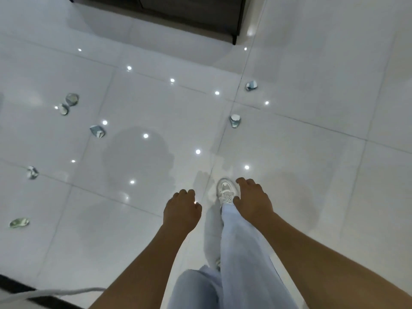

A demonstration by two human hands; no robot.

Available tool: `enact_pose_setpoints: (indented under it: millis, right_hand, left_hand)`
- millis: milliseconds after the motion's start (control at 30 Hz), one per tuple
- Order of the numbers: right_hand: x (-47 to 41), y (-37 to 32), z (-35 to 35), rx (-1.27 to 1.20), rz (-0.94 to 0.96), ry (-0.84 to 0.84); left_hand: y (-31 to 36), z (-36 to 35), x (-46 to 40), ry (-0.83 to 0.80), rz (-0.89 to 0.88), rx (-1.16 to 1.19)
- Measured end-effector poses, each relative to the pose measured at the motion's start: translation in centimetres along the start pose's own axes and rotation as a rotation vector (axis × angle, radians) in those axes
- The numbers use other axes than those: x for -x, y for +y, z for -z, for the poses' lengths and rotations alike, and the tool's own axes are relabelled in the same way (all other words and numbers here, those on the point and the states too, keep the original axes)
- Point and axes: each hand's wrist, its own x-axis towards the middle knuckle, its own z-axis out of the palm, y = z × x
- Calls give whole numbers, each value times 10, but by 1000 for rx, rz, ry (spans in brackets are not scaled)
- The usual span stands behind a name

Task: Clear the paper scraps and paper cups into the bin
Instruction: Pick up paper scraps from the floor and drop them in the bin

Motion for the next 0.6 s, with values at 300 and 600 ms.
enact_pose_setpoints:
  millis: [300,600]
  right_hand:
    - [-102,-30,80,-18,-71,-1]
    - [-185,-64,120,-193,-215,47]
  left_hand:
    - [34,89,-126,21,-101,6]
    - [28,153,-233,-64,-218,-77]
